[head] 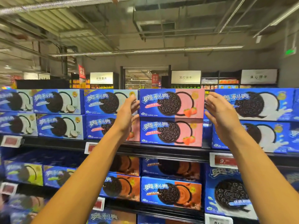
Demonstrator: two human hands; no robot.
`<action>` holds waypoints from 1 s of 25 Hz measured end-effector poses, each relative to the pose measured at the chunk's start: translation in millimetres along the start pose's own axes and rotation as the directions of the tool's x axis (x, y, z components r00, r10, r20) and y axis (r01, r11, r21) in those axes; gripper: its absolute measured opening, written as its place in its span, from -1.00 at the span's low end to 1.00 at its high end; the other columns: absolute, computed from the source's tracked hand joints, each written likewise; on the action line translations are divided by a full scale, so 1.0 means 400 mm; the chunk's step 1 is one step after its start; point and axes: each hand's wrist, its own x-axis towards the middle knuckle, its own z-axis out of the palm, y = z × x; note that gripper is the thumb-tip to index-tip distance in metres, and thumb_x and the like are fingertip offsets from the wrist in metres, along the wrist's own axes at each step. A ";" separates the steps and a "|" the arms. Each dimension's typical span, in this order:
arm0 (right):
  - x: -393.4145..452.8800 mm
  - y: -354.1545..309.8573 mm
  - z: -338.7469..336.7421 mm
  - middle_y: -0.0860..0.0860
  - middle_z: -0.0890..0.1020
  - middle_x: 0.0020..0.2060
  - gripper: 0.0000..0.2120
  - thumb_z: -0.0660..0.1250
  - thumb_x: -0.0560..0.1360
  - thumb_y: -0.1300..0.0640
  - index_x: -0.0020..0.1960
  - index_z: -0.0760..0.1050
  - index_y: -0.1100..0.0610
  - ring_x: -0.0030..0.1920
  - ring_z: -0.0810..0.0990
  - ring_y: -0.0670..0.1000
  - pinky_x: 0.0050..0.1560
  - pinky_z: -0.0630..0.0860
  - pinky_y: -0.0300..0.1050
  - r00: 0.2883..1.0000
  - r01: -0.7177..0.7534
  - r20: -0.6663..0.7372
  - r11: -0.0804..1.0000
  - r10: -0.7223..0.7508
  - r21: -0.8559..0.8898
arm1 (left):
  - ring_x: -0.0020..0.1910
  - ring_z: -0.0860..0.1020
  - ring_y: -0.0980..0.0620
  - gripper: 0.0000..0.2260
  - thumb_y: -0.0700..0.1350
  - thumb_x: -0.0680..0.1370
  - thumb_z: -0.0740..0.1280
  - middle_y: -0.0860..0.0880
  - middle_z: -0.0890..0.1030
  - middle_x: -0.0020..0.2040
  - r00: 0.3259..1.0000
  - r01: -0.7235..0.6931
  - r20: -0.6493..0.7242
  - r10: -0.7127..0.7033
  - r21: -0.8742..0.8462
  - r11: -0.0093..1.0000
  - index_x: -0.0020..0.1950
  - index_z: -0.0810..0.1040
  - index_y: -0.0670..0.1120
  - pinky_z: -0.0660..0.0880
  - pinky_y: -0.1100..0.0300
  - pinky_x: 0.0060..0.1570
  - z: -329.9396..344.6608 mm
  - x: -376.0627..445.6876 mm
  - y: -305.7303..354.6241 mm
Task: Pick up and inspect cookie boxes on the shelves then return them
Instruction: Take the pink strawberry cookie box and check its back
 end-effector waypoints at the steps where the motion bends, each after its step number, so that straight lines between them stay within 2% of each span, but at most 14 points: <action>1: -0.001 0.001 0.003 -0.19 0.68 -0.02 -0.85 0.24 0.64 0.04 0.18 0.52 -0.02 0.04 0.62 -0.23 0.19 0.46 -0.12 1.000 -0.001 -0.007 1.000 0.001 0.013 | 0.05 0.57 0.26 -0.75 0.08 0.67 0.10 0.16 0.64 0.00 1.000 -0.006 0.009 0.006 0.006 1.000 0.06 0.55 0.05 0.41 0.16 0.00 0.002 -0.001 0.001; 3: -0.001 0.003 0.011 -0.24 0.68 -0.20 -0.85 0.23 0.64 0.07 0.05 0.57 0.05 -0.11 0.63 -0.26 0.05 0.46 -0.21 1.000 0.012 -0.014 0.999 -0.012 0.039 | -0.08 0.62 0.32 -0.74 0.01 0.68 0.13 0.20 0.70 -0.13 0.999 -0.042 0.020 0.041 0.027 0.999 -0.03 0.58 0.01 0.44 0.21 -0.06 0.010 -0.006 0.005; 4: 0.002 0.000 0.015 -0.22 0.68 -0.19 -0.82 0.22 0.64 0.08 0.06 0.57 0.11 -0.11 0.63 -0.23 0.02 0.46 -0.23 1.000 0.027 -0.015 0.999 -0.026 0.040 | -0.14 0.63 0.33 -0.75 -0.05 0.67 0.14 0.19 0.70 -0.17 0.997 -0.068 0.037 0.066 0.032 0.997 -0.02 0.59 -0.06 0.47 0.25 -0.13 0.017 -0.007 0.009; 7: 0.016 -0.019 0.025 -0.04 0.66 0.17 -0.71 0.25 0.63 0.13 0.31 0.53 0.15 0.15 0.61 -0.08 0.24 0.48 -0.12 0.995 0.081 -0.059 0.996 -0.079 0.030 | -0.20 0.65 0.31 -0.82 -0.19 0.66 0.15 0.16 0.71 -0.19 0.989 -0.117 0.081 0.120 -0.045 0.992 0.07 0.56 -0.12 0.51 0.39 -0.32 0.027 -0.009 0.026; 8: 0.020 -0.027 0.028 -0.03 0.63 0.23 -0.68 0.26 0.62 0.15 0.36 0.50 0.12 0.17 0.60 -0.08 0.22 0.49 -0.10 0.993 0.091 -0.082 0.995 -0.087 0.043 | -0.20 0.65 0.29 -0.81 -0.22 0.65 0.15 0.15 0.71 -0.17 0.987 -0.132 0.081 0.139 -0.082 0.988 0.07 0.55 -0.08 0.51 0.39 -0.34 0.026 -0.008 0.034; 9: 0.023 -0.033 0.032 -0.06 0.62 0.21 -0.68 0.26 0.62 0.18 0.36 0.50 0.08 0.12 0.60 -0.11 0.12 0.51 -0.11 0.991 0.099 -0.095 0.993 -0.094 0.059 | -0.18 0.66 0.26 -0.80 -0.23 0.64 0.15 0.14 0.71 -0.15 0.985 -0.142 0.076 0.152 -0.121 0.982 0.06 0.55 -0.05 0.51 0.38 -0.35 0.024 -0.008 0.042; 11: 0.021 -0.034 0.038 -0.09 0.62 0.14 -0.69 0.26 0.61 0.25 0.32 0.52 0.05 0.06 0.61 -0.09 -0.02 0.53 -0.09 0.988 0.127 -0.098 0.989 -0.120 0.070 | -0.15 0.66 0.20 -0.78 -0.25 0.61 0.16 0.11 0.70 -0.09 0.986 -0.146 0.056 0.159 -0.184 0.972 0.05 0.55 0.00 0.52 0.30 -0.30 0.021 -0.009 0.051; 13: 0.016 -0.026 0.039 -0.04 0.62 0.17 -0.69 0.25 0.61 0.31 0.30 0.52 0.09 0.15 0.63 0.08 0.09 0.60 0.08 0.980 0.173 -0.114 0.983 -0.166 0.058 | -0.06 0.62 0.11 -0.80 -0.23 0.58 0.20 0.03 0.67 0.01 0.985 -0.149 0.056 0.163 -0.204 0.968 0.08 0.54 0.01 0.49 0.21 -0.18 0.020 -0.016 0.049; 15: 0.008 -0.016 0.035 -0.01 0.62 0.18 -0.68 0.27 0.60 0.34 0.32 0.49 0.14 0.17 0.62 0.21 0.16 0.60 0.12 0.967 0.225 -0.134 0.974 -0.219 0.030 | 0.01 0.55 0.04 -0.78 -0.19 0.52 0.25 -0.03 0.62 0.12 0.987 -0.143 0.043 0.156 -0.219 0.965 0.13 0.52 0.01 0.41 0.11 -0.09 0.018 -0.023 0.048; 17: 0.001 -0.011 0.028 -0.02 0.62 0.16 -0.68 0.30 0.59 0.34 0.31 0.49 0.14 0.17 0.61 0.17 0.24 0.57 0.11 0.959 0.253 -0.142 0.966 -0.245 0.044 | 0.00 0.56 0.07 -0.76 -0.21 0.55 0.25 -0.03 0.59 0.16 0.986 -0.153 0.023 0.163 -0.231 0.961 0.18 0.52 0.00 0.41 0.10 -0.10 0.016 -0.029 0.052; 20: -0.012 -0.021 0.017 0.00 0.66 0.10 -0.75 0.38 0.54 0.20 0.21 0.54 0.08 0.14 0.61 -0.01 0.35 0.49 0.07 0.972 0.224 -0.107 0.964 -0.209 0.146 | -0.10 0.61 0.19 -0.71 -0.27 0.62 0.24 0.00 0.56 0.18 0.984 -0.176 -0.029 0.174 -0.184 0.967 0.23 0.52 0.07 0.51 0.15 -0.13 0.021 -0.038 0.061; 23: -0.029 -0.028 -0.001 -0.08 0.71 -0.02 -0.79 0.33 0.59 0.15 0.22 0.54 0.04 0.00 0.66 -0.09 0.21 0.59 -0.03 0.986 0.155 -0.094 0.963 -0.137 0.220 | -0.02 0.63 0.13 -0.63 -0.29 0.63 0.23 -0.01 0.56 0.26 0.986 -0.168 -0.011 0.169 -0.173 0.970 0.36 0.46 0.07 0.60 0.19 -0.09 0.037 -0.061 0.057; 25: -0.046 -0.028 -0.013 -0.07 0.71 0.00 -0.71 0.26 0.64 0.09 0.36 0.49 0.07 -0.01 0.66 0.04 0.01 0.64 -0.05 0.995 0.087 -0.075 0.971 -0.072 0.223 | 0.07 0.62 0.07 -0.61 -0.28 0.64 0.23 -0.02 0.56 0.32 0.987 -0.149 0.031 0.156 -0.159 0.976 0.41 0.42 0.06 0.57 0.11 0.02 0.049 -0.084 0.050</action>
